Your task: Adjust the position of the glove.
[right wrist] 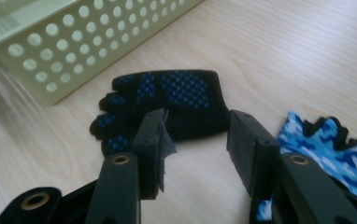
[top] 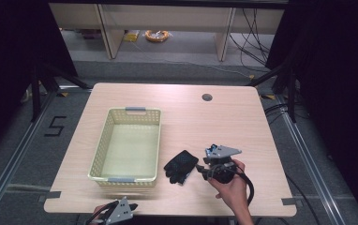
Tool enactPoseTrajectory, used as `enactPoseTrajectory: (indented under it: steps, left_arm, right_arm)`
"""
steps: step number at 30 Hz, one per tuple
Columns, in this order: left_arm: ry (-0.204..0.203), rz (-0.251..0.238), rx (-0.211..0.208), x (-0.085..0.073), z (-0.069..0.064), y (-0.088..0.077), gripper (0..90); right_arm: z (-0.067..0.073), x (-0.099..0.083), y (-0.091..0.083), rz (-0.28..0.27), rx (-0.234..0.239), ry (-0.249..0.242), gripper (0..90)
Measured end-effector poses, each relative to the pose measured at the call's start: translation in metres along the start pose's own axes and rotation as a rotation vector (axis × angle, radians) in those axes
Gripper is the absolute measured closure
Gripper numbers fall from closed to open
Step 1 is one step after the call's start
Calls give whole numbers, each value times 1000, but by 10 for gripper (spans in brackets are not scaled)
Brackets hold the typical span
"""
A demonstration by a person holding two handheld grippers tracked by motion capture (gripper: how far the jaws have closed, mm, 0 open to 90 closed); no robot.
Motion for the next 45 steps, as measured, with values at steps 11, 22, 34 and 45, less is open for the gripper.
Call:
enactPoseTrajectory:
  steps: [11, 22, 34, 45]
  left_arm:
    - [21, -1, -2, 0, 1, -1, 168]
    - [-23, -20, -4, 1, -1, 0, 168]
    - [19, -11, -3, 1, 0, -1, 168]
    - [7, -3, -4, 0, -1, -2, 170]
  right_arm:
    - [-5, 18, 30, 29, -5, 14, 593]
    - [-13, 32, 66, 89, 20, 60, 610]
    - [-18, 25, 93, 183, 4, 70, 627]
    - [-20, 22, 86, 108, 59, 119, 872]
Point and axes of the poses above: each handheld gripper's, and its own axes: y roughly forward along the jaws, x roughly out of its top, z roughly to its left, the point moved 5 cm from there along y, roughly forward along the jaws, and after that the axes turned 13 degrees about y, right-handed, at the moved point
